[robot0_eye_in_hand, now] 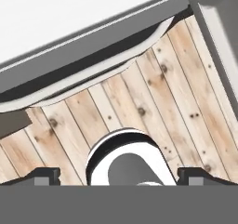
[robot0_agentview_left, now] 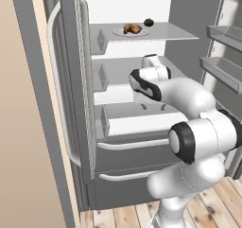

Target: Retrieve the chicken drumstick from the fridge and place it on the saucepan with marinade on the stove.

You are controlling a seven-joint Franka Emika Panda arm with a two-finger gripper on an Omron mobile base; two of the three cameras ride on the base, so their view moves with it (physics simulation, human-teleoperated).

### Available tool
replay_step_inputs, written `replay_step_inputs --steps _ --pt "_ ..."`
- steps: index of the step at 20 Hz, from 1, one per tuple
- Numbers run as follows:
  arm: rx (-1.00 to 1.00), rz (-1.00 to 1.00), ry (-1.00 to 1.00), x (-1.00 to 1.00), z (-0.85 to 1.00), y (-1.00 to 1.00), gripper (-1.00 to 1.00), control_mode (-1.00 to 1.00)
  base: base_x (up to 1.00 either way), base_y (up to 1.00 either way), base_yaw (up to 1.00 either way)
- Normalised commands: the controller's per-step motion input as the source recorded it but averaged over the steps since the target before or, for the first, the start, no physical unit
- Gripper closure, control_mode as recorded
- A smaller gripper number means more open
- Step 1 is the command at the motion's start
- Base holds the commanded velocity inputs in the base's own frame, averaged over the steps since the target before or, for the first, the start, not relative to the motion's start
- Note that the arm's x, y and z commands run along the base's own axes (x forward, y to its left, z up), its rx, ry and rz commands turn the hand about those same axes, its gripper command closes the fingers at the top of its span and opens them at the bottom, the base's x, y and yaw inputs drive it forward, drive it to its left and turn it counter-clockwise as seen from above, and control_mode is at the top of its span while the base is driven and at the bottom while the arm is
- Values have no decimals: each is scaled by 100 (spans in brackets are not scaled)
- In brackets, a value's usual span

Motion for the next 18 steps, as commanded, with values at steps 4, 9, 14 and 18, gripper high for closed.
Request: replay_step_inputs --steps 4,9,14,18 --pt "-4 9 -22 6 0 10 -100 -100 0 0 0" --pt "2 22 -32 0 0 11 -100 -100 0 0 0" --pt "6 17 -40 0 22 0 -100 -100 0 0 0" --pt "1 10 -15 0 21 -6 -100 -100 0 0 0"
